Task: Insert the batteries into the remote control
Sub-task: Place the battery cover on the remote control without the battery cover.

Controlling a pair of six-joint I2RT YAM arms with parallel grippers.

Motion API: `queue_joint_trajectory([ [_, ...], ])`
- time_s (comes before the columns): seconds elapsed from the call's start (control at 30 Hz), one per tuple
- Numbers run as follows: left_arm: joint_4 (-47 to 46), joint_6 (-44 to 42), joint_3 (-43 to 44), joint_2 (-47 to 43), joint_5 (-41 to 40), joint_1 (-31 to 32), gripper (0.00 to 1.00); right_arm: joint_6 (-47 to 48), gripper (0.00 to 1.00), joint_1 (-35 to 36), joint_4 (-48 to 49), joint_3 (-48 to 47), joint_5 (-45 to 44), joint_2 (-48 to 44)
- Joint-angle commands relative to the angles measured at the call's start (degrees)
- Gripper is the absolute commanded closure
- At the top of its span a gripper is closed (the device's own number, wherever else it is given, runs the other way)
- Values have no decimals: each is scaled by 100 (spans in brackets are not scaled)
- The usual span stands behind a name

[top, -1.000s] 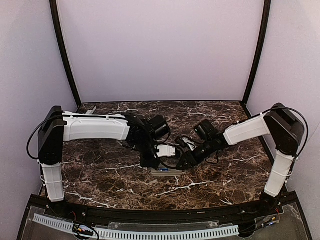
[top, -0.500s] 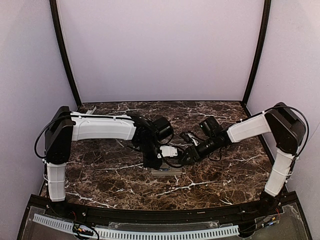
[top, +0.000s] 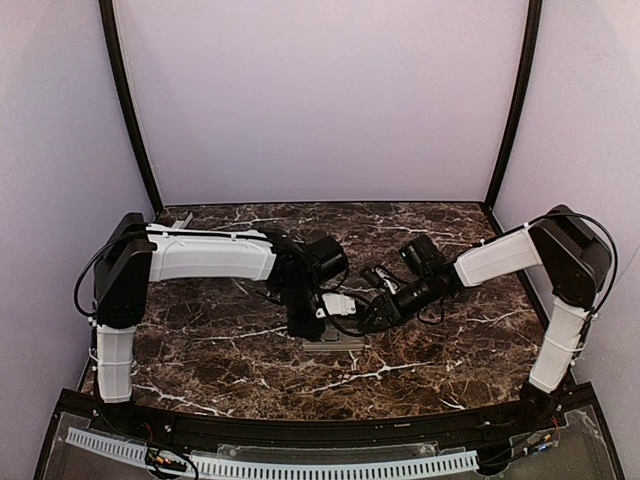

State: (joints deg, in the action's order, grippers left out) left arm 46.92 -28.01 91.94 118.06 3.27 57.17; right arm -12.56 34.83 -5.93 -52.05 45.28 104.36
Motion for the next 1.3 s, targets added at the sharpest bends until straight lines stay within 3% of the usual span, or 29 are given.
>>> queue_joint_trajectory([
  [0.0,223,41,126,56,81,36,79,-19,49,-25,139,46,98,27],
  [0.6,337,57,333,259,176,44,69,-28,48,-22,182,72,177,89],
  [1.27,274,158,389,22,76,-31,35,-40,47,-21,180,64,166,60],
])
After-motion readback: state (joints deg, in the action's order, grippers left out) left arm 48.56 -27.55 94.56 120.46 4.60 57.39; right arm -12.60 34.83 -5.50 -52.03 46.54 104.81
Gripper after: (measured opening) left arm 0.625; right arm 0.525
